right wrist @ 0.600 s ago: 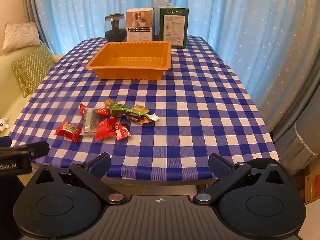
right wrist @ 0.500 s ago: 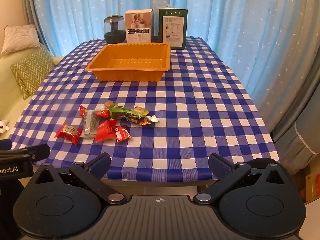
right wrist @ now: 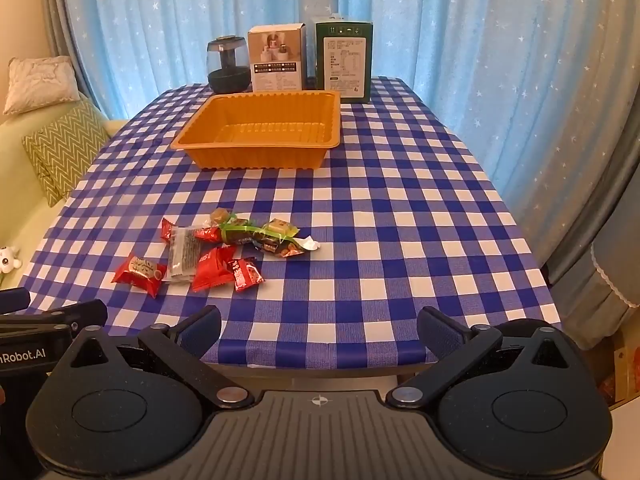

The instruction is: Organize snacks

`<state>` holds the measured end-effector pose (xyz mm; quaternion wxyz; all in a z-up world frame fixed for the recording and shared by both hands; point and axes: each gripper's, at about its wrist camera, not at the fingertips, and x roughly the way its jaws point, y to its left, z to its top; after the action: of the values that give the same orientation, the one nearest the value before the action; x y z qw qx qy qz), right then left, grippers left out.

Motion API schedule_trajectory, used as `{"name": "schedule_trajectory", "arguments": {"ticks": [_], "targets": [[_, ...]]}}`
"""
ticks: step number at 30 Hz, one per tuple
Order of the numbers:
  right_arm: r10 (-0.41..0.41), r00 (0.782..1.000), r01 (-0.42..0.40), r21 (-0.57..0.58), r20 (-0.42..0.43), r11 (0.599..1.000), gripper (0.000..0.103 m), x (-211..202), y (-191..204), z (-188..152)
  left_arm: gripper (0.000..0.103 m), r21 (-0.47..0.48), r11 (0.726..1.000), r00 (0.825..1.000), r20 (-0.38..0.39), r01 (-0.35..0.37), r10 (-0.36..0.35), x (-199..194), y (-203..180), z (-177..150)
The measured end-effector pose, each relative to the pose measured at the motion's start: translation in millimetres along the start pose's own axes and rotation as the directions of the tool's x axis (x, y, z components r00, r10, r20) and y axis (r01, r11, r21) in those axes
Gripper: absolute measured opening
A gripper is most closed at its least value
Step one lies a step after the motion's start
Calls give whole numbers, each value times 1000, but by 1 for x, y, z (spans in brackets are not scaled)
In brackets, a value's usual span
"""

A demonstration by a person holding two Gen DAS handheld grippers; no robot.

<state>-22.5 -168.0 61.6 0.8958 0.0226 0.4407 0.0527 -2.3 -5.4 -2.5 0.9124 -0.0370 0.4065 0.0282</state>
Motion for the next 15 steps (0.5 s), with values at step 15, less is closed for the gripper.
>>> {"name": "schedule_trajectory", "arguments": {"ticks": [15], "targets": [[-5,1000,4,24,23,1000,103,-2,-4,-3,103,4,1000,1000,-1,-2,2,0,2,1]]}}
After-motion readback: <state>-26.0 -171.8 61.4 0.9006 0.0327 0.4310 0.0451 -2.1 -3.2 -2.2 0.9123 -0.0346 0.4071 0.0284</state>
